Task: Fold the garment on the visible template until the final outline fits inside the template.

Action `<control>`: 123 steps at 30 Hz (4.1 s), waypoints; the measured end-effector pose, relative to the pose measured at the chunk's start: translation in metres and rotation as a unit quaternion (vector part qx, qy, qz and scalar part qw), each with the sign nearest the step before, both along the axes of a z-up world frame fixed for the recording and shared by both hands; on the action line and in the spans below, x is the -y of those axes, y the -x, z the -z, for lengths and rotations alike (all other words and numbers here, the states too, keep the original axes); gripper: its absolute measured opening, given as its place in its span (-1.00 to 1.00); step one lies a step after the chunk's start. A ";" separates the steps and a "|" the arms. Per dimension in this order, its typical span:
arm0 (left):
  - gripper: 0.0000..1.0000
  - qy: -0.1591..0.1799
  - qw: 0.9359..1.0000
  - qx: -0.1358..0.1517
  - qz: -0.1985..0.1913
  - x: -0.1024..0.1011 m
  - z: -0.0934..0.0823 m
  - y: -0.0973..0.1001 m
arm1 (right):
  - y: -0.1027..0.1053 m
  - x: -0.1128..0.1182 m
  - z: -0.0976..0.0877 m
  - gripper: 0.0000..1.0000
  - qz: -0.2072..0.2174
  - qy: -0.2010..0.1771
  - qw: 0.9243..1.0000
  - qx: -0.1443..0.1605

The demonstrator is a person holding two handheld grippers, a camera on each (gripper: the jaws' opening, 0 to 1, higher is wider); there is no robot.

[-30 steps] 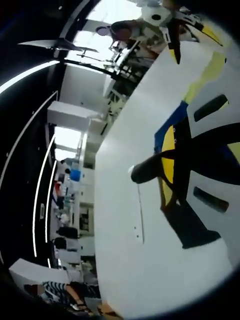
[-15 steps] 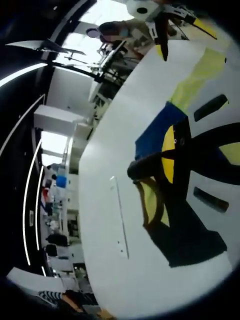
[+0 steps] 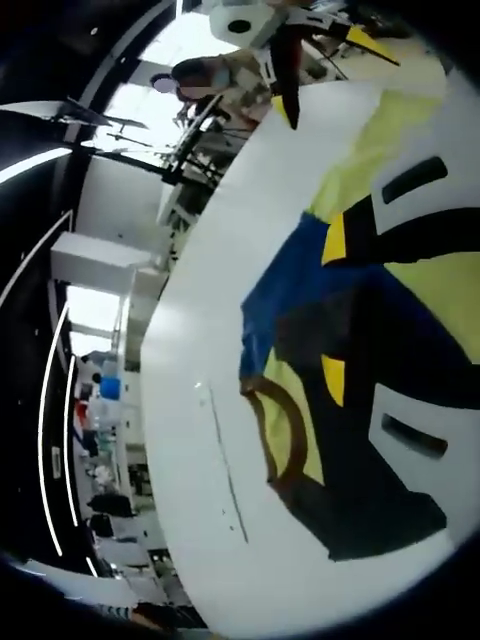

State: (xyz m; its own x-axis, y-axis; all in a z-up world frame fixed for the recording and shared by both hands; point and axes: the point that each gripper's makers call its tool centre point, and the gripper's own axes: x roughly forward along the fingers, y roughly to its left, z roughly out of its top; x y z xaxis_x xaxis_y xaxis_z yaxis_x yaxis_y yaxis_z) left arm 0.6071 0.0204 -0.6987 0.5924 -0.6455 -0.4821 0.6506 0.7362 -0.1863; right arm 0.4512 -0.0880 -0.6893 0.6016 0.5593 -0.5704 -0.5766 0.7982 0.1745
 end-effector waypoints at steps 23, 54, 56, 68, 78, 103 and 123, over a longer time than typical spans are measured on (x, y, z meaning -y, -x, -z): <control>0.98 -0.012 0.999 0.050 -0.016 -0.058 -0.020 0.014 | -0.035 -0.024 -0.017 0.76 -0.021 -0.002 1.000 0.021; 0.98 -0.012 0.998 0.058 -0.006 -0.121 -0.034 0.076 | -0.124 -0.096 -0.004 -0.15 -0.055 -0.002 0.998 0.042; 0.98 -0.013 0.998 0.057 -0.006 -0.123 -0.035 0.080 | -0.130 -0.100 -0.002 -0.19 -0.052 -0.005 0.998 0.043; 0.98 -0.017 0.998 0.055 -0.024 -0.142 -0.031 0.092 | -0.159 -0.126 0.021 -0.44 -0.056 0.016 0.997 0.055; 0.98 -0.018 0.998 0.045 -0.040 -0.155 -0.024 0.099 | -0.173 -0.133 0.044 -0.63 -0.050 0.049 0.996 0.055; 0.98 -0.025 0.997 0.027 -0.062 -0.173 -0.021 0.121 | -0.179 -0.121 0.044 -1.00 -0.013 0.059 0.996 0.062; 0.98 -0.011 0.997 0.021 -0.072 -0.171 -0.025 0.130 | -0.153 -0.056 0.015 -1.00 0.064 0.080 0.990 0.096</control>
